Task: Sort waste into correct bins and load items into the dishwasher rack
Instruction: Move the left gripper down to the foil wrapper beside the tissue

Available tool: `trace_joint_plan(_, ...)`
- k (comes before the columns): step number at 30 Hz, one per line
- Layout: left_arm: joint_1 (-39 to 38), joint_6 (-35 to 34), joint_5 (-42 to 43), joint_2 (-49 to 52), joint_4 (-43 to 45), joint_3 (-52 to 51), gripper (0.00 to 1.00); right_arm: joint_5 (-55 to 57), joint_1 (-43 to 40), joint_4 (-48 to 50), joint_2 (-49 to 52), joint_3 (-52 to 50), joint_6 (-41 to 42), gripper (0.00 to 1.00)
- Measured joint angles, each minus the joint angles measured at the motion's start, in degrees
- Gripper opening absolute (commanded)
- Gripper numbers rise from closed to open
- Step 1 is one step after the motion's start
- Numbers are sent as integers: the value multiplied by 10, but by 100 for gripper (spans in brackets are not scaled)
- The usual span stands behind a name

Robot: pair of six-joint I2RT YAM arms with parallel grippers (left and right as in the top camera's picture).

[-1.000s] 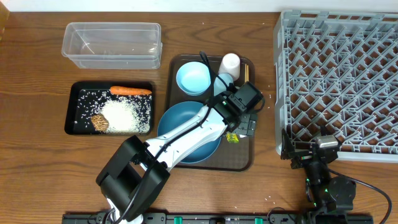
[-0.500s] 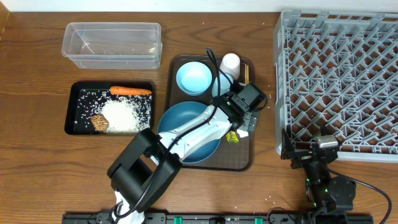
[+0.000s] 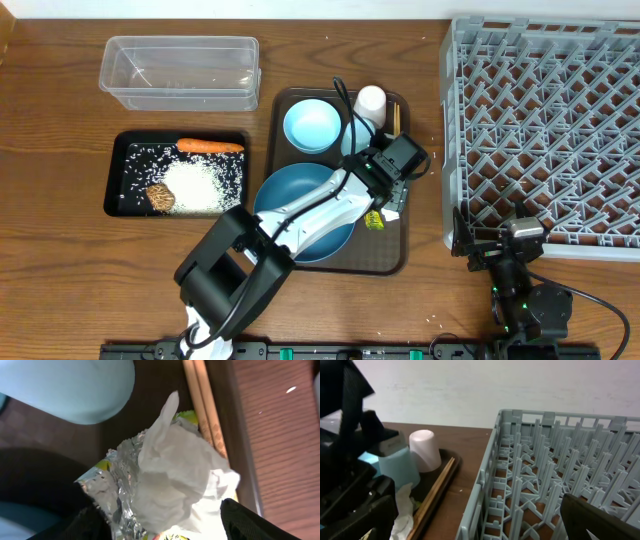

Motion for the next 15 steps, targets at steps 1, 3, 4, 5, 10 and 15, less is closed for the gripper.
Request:
trace_joint_plan(1,0,0,0,3,0,0,71,0,0,0,0,0,0,99)
trace_joint_plan(3,0,-1,0,9,1,0,65,0,0,0,0,0,0,99)
trace_joint_plan(4,0,0,0,10,0,0,62,0,0,0,0,0,0,99)
trace_joint_plan(5,0,0,0,10,0,0,58,0,0,0,0,0,0,99)
trace_joint_plan(10,0,0,0,10,0,0,51,0,0,0,0,0,0,99)
trace_joint_plan(15,0,0,0,10,0,0,40,0,0,0,0,0,0,99)
